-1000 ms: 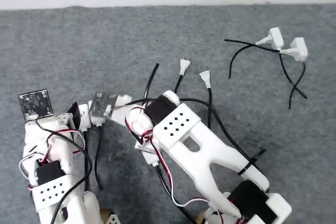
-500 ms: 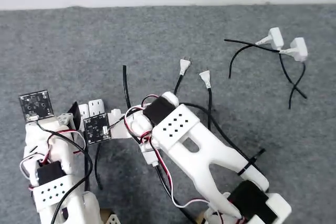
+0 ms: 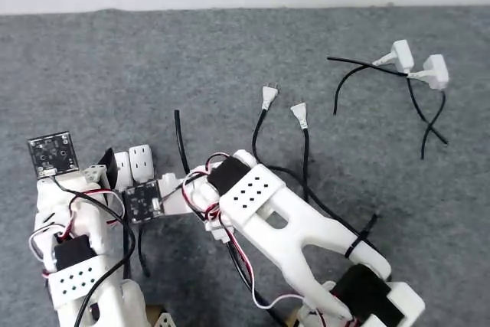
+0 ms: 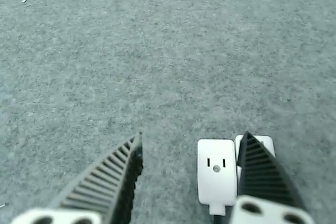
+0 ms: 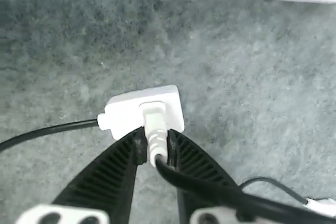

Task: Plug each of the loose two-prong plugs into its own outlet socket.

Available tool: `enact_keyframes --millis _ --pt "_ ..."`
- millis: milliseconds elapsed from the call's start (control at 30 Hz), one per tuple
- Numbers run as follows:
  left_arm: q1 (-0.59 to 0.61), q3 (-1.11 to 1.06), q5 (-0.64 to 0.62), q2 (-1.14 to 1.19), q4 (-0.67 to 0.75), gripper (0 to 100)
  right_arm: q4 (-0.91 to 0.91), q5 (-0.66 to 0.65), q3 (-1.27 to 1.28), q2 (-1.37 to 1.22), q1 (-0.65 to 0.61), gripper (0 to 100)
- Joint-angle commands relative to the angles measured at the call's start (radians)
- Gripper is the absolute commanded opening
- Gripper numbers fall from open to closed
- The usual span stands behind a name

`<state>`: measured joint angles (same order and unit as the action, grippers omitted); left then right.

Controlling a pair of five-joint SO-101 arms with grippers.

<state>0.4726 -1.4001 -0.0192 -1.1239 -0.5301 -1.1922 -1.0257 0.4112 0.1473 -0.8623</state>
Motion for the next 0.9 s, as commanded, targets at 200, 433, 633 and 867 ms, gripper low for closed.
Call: enact_keyframes --millis 200,433,633,867 --pt "0.003 0.007 -0.008 0.003 0.034 29 0.021 -0.052 0.048 0.03 0.01 0.8" --pt "0.003 0.007 -0.008 0.003 0.034 29 0.064 -0.072 0.046 0.03 0.012 0.8" --pt "0.002 0.007 -0.008 0.003 0.034 29 0.064 -0.1 0.028 0.03 0.018 0.8" --pt "0.002 0.007 -0.008 0.003 0.034 29 0.07 -0.14 0.028 0.027 0.054 0.8"
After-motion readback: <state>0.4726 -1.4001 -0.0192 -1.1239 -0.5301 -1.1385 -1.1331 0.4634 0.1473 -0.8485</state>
